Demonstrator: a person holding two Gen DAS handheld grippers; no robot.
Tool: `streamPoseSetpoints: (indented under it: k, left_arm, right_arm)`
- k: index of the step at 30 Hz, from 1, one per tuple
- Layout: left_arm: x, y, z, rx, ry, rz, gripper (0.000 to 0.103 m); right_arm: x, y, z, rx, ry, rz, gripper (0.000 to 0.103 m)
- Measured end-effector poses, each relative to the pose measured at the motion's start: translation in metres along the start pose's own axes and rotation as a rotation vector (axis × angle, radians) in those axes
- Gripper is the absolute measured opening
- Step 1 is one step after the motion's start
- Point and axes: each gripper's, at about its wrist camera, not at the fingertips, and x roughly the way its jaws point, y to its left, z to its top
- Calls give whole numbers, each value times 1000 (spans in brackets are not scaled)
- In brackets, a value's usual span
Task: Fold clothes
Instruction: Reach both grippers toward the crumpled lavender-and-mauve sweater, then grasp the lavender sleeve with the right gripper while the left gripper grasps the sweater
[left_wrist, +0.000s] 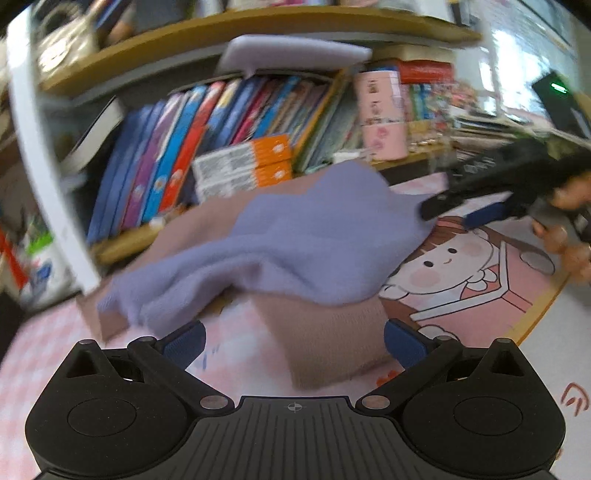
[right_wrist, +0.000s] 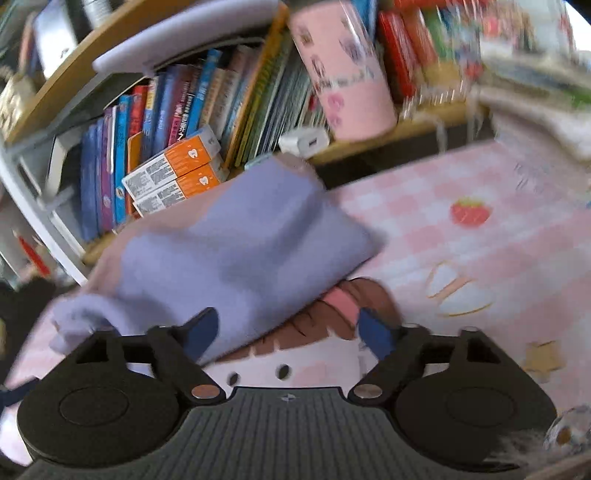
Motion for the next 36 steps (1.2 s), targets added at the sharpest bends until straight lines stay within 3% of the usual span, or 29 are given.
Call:
streamPoseSetpoints:
  k: [4,7,10,12,14,15,16,17,18,22,29,32,34,35,36]
  left_arm:
    - [11,-15,8,180,-36,51,97]
    - [25,-22,13,347,-42,118,96]
    - [43,-21,16,474,3,179,91]
    - [56,-17,15,516,40,202,78]
    - [68,-12,15,510,65,219,51]
    - [74,-10,15,508,77,227,46]
    - [80,-7,15,505,90,235,35]
    - [85,-5,15,498,101,239,17]
    - [75,-1,19,434,95,175,4]
    - [32,13,32,183,68,-75,4]
    - [-66,14,9,66,-13,-226,4]
    - [-107,14,-1,15,-47,-290,4]
    - [-116,13,-7,-5,-42,-299,4]
    - [-119,10,-11,-7,-32,-307,4]
    - [-121,7,-15,-9,-22,-317,4]
  right_arm:
    - [11,-5,0,158,30,109,51]
    - [18,-8,0,259,56,171,51]
    - [20,-12,-3,307,74,221,51]
    - [19,-16,-5,332,69,243,49]
    - [19,-20,-5,362,70,257,49]
    - [18,-22,-5,380,71,265,50]
    - [16,-23,-6,399,72,273,50]
    - [15,-25,-6,414,74,284,54]
    - [13,-25,-6,425,77,295,60]
    - [8,-21,-7,463,94,335,78]
    - [7,-13,-8,487,103,341,79]
    - [5,-17,-11,522,81,314,70]
    - [1,-19,-15,544,85,290,43]
    - [-1,-20,-17,551,89,279,21]
    - [-7,-21,-18,547,80,284,13]
